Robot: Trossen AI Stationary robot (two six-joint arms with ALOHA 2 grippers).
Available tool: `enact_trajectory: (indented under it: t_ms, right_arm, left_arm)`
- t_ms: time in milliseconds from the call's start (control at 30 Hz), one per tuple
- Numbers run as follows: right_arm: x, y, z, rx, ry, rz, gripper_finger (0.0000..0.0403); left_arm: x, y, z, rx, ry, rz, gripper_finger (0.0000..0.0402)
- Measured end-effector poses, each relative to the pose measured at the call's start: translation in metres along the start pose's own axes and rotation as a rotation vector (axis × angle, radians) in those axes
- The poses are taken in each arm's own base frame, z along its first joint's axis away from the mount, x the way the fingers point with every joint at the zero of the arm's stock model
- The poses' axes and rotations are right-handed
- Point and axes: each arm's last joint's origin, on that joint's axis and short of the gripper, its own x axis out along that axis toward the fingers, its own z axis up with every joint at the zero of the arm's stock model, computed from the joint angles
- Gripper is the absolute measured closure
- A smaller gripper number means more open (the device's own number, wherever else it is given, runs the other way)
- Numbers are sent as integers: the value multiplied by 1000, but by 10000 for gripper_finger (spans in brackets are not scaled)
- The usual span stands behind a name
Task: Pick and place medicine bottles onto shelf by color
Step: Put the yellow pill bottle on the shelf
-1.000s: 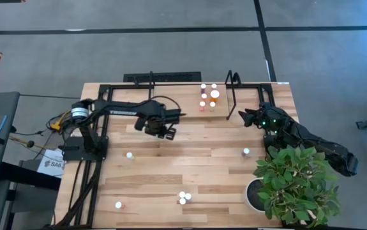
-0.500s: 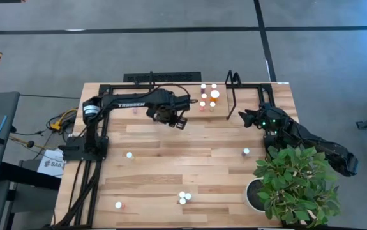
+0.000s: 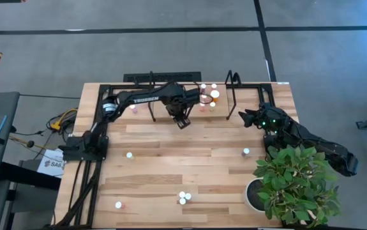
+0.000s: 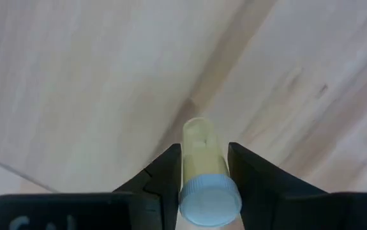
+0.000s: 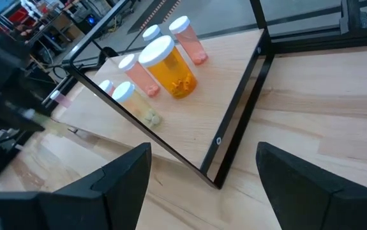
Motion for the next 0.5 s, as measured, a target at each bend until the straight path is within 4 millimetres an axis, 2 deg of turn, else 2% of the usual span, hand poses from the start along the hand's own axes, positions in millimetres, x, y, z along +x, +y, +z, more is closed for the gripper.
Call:
enact_trajectory:
  t_ms: [500]
  right_arm:
    - [0, 0, 0, 0, 0, 0, 97]
  left_arm:
    - [0, 60, 20, 6, -47, 70, 292]
